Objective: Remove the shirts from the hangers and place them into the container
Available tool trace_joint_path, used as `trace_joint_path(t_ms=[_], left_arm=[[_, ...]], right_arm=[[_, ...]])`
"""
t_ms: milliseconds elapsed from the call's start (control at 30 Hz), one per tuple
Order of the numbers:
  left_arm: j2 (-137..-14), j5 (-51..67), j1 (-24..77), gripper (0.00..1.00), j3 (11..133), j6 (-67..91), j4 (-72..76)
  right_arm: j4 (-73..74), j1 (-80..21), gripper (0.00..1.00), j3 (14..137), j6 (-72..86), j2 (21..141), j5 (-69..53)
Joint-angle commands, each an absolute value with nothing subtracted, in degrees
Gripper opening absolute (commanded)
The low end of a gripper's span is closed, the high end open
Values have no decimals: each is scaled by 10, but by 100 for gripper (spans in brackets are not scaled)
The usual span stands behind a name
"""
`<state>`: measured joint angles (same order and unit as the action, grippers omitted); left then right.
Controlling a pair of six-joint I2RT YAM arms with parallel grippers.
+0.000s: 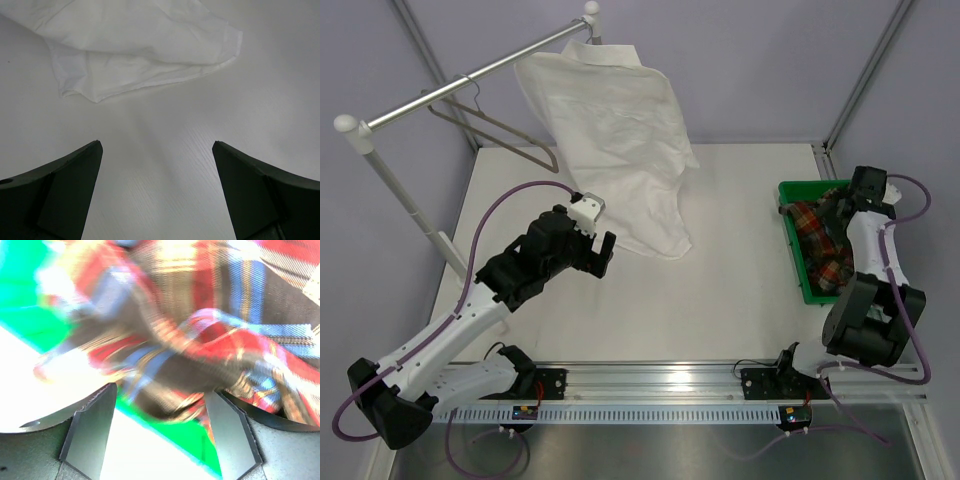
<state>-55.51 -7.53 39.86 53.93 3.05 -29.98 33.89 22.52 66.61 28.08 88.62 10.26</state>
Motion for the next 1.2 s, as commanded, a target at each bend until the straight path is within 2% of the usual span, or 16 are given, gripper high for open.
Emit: trace_joint_path(t_ms=[0, 167, 400, 667, 833, 1167], left_arm=[[-548, -76, 401, 99, 550, 33, -280], [-550, -79, 401, 99, 549, 32, -280], [-552, -85, 402, 99, 548, 31, -281], [-555, -90, 401, 99, 548, 30, -280], [-552, -94, 401, 99, 548, 29, -281], [-558, -96, 401, 99, 548, 28, -281]], right_arm=[[316, 180, 81, 675, 259, 812, 96], [295, 123, 81, 695, 242, 814, 34], [255, 107, 81, 739, 232, 907, -50], [266, 133, 83, 845, 224, 1047, -27], [259, 181, 84, 858, 242, 1083, -16], [288, 181, 86, 909, 229, 1174, -18]])
